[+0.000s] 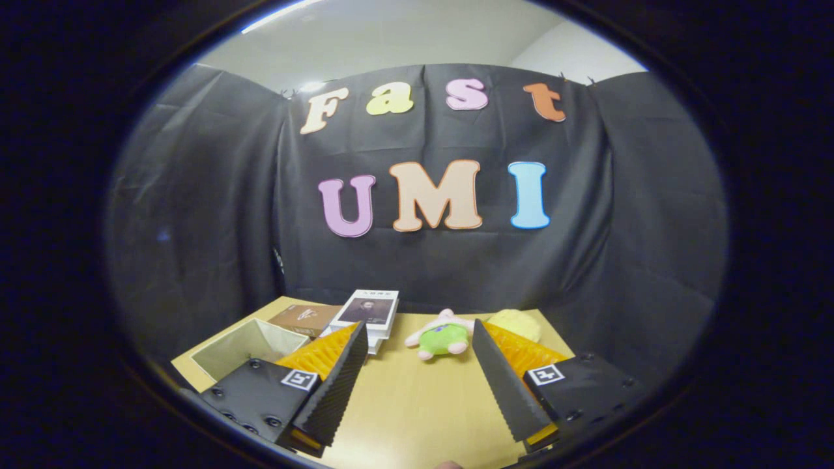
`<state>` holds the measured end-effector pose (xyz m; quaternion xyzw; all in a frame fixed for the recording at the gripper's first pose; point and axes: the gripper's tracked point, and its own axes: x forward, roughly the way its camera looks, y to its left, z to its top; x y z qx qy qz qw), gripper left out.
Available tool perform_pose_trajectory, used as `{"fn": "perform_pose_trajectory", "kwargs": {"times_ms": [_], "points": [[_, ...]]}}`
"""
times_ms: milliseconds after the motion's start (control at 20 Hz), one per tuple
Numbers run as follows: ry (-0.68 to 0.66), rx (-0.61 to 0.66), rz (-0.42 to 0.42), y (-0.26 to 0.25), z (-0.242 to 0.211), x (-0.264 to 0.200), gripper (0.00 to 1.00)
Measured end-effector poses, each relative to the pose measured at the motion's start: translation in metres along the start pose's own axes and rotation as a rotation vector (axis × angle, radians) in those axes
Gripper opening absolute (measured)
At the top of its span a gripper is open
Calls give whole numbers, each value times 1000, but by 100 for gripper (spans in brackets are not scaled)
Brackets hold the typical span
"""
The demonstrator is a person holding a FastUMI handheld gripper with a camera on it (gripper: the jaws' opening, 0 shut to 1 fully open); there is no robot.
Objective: Open the storage box then place both shoes into the box .Put the left shoe in first, then the right shoe, with the right side of both shoes facing outward in a uniform manner.
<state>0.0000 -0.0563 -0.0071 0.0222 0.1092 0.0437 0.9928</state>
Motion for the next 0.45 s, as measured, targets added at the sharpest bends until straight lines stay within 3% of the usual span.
{"fn": "perform_pose_trajectory", "kwargs": {"times_ms": [450], "points": [[-43,-1,-31,-12,19,-10,100]]}}
